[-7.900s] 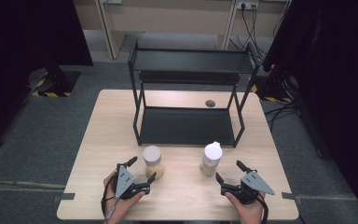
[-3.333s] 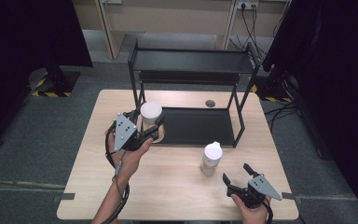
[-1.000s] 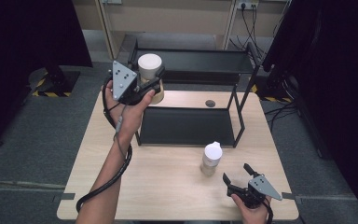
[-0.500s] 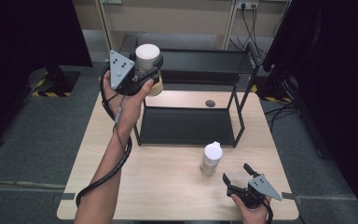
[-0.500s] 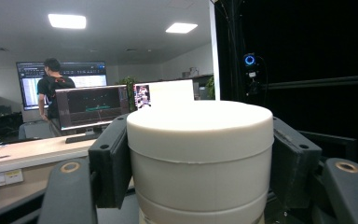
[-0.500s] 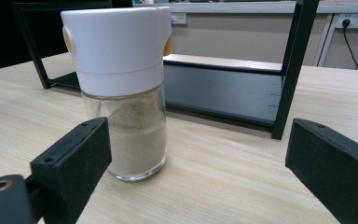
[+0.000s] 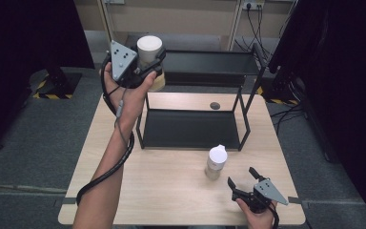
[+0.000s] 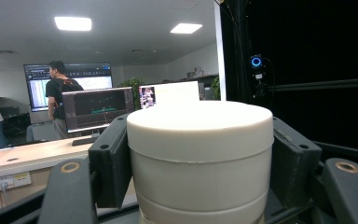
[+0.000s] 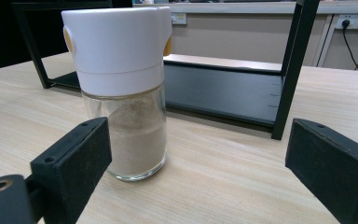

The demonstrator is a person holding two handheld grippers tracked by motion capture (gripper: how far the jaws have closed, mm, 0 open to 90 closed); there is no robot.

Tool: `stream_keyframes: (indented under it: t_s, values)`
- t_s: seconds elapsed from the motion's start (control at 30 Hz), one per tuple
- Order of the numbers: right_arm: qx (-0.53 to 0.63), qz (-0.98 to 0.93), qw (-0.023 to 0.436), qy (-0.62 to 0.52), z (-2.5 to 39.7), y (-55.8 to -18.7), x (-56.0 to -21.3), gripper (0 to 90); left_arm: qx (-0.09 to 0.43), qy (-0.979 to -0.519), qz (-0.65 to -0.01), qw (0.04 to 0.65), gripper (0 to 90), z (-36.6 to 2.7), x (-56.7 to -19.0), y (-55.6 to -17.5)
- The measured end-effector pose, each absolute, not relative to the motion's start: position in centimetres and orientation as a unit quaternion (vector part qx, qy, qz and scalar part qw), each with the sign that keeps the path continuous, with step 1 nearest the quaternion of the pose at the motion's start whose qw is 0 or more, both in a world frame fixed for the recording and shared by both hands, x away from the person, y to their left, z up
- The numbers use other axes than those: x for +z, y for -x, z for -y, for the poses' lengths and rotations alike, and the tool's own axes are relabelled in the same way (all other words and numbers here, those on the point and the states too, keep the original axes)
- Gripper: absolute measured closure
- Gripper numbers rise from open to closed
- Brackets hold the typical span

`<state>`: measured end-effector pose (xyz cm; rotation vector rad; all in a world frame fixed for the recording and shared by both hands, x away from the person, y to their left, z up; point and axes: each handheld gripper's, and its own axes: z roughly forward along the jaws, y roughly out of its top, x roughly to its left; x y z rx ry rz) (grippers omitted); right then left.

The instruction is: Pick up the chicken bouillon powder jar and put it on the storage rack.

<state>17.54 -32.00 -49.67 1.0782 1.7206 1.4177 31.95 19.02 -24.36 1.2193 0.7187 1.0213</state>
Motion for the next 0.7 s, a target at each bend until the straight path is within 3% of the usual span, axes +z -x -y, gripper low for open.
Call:
stream_keyframes:
  t_s: [0.7]
  values:
    - [0.543, -0.656, 0.325, -0.412, 32.1, -17.6, -49.7, 7.1, 0.448, -0.534, -0.330, 0.637, 33.2, -18.7, -22.6, -34.7]
